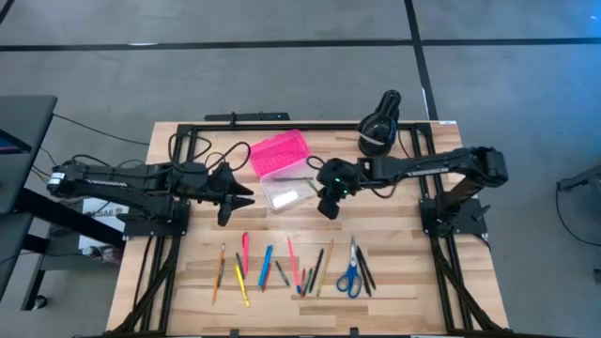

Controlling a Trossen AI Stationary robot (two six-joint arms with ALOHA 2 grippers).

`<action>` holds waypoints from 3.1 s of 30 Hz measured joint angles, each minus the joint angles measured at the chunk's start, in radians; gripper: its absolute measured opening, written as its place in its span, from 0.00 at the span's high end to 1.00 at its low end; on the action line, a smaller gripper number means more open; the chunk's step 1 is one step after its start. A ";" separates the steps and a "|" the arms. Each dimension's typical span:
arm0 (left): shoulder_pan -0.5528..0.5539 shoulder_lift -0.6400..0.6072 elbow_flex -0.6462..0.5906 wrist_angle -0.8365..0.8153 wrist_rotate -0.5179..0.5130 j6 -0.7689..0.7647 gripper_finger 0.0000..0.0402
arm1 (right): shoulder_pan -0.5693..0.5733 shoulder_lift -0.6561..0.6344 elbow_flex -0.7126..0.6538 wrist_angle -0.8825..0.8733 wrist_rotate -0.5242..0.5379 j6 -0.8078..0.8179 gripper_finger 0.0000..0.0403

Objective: Pick & place school supplies into a supply box
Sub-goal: Put the green pen into the pink supply box, then put the pink pen into the pink supply box

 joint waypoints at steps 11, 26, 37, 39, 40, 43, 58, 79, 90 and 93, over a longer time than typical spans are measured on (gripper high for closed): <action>-0.154 0.000 0.000 -0.022 -0.174 -0.070 0.66 | -0.080 0.235 0.225 -0.055 0.005 -0.299 0.95; -0.290 -0.002 0.000 -0.066 -0.346 -0.137 0.66 | -0.097 0.392 0.383 -0.163 0.013 -0.412 0.90; -0.290 -0.002 0.000 -0.077 -0.347 -0.142 0.66 | -0.132 0.391 0.382 -0.163 0.061 -0.409 0.86; -0.290 -0.002 0.000 -0.077 -0.347 -0.142 0.66 | -0.131 0.391 0.382 -0.157 0.060 -0.415 0.86; -0.290 -0.002 0.000 -0.077 -0.347 -0.142 0.66 | -0.131 0.391 0.382 -0.152 0.058 -0.424 0.86; -0.290 -0.002 0.000 -0.078 -0.346 -0.142 0.66 | -0.131 0.391 0.381 -0.137 0.057 -0.434 0.86; -0.290 -0.002 0.000 -0.103 -0.336 -0.164 0.66 | -0.128 0.371 0.379 -0.131 0.051 -0.279 0.69; -0.352 0.228 0.000 -0.347 -0.156 -0.913 0.66 | 0.077 0.019 0.381 -0.446 0.168 0.128 0.71; -0.417 0.417 0.000 -0.258 -0.092 -1.165 0.66 | 0.212 -0.104 0.381 -0.580 0.275 0.217 0.71; -0.432 0.475 0.000 -0.228 -0.087 -1.199 0.67 | 0.246 -0.135 0.380 -0.605 0.278 0.229 0.71</action>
